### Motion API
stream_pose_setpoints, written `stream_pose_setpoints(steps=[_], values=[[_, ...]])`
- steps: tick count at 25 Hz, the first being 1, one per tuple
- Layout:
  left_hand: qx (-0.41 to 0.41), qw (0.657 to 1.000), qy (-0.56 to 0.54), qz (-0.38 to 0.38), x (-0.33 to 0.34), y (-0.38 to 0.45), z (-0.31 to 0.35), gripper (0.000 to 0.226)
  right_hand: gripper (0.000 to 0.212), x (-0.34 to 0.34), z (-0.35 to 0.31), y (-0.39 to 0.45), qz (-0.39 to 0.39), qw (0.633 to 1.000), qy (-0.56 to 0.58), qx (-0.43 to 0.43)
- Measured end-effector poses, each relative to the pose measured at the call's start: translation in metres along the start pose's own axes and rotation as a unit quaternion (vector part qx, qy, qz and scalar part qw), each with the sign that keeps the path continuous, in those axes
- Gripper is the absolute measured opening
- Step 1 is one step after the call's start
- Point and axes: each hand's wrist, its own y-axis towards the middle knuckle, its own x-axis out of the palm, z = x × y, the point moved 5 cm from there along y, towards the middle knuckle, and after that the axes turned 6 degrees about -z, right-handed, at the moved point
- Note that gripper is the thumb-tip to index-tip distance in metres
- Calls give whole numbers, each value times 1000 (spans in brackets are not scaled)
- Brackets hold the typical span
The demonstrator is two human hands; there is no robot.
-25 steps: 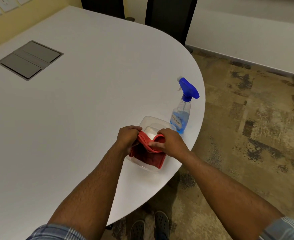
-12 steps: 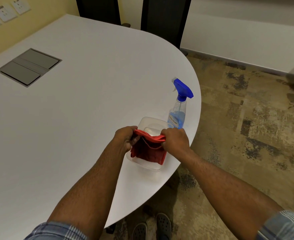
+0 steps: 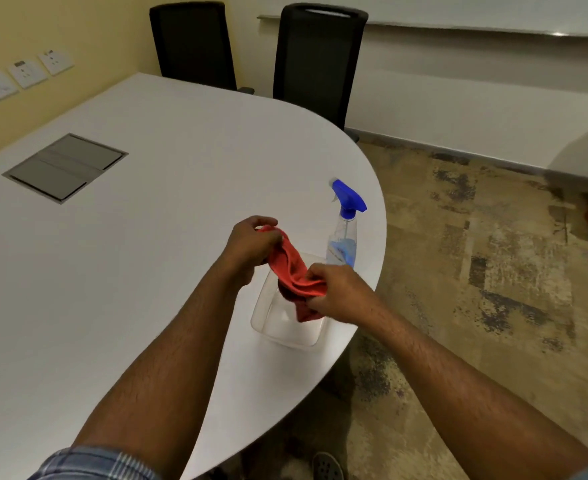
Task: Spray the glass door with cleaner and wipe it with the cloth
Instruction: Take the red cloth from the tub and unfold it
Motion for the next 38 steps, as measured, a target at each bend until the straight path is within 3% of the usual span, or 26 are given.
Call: stream_pose_setpoints(steps=[2, 4, 5, 7, 9, 11, 13, 16, 19, 23, 25, 28, 31, 38], values=[[54, 983, 171, -48, 5, -15, 25, 46, 46, 13, -6, -14, -81, 996, 33, -2], [117, 928, 340, -101, 16, -38, 49, 55, 49, 21, -5, -29, -126, 991, 51, 7], [150, 892, 409, -126, 22, -50, 59, 56, 46, 20, -1, -37, -110, 991, 79, 22], [201, 822, 504, -173, 31, -77, 80, 58, 34, 9, 18, -56, 6, 978, 188, 89], [242, 772, 548, -215, 36, -107, 95, 59, 24, 6, 41, -85, 128, 925, 322, 154], [298, 731, 561, -248, 37, -139, 107, 57, 35, 14, 49, -111, 167, 873, 434, 147], [362, 700, 553, -271, 38, -169, 114, 55, 54, 24, 41, -137, 195, 820, 532, 74], [416, 687, 515, -301, 46, -197, 111, 51, 75, 30, 24, -190, 265, 733, 625, -47], [454, 677, 475, -333, 74, -221, 99, 47, 66, 31, 17, -258, 343, 734, 582, -76], [467, 689, 405, -378, 130, -257, 87, 34, 64, 23, 22, -359, 479, 723, 497, -40], [456, 692, 374, -416, 167, -281, 81, 30, 51, 22, 22, -420, 537, 711, 454, -15], [450, 691, 344, -450, 225, -331, 71, 27, 13, 23, 22, -511, 603, 716, 347, 55], [501, 649, 356, -448, 291, -404, 53, 21, 20, 34, 32, -612, 667, 700, 199, 158], [678, 534, 301, -405, 427, -618, -16, 31, 20, 102, 37, -857, 742, 572, -92, 336]])
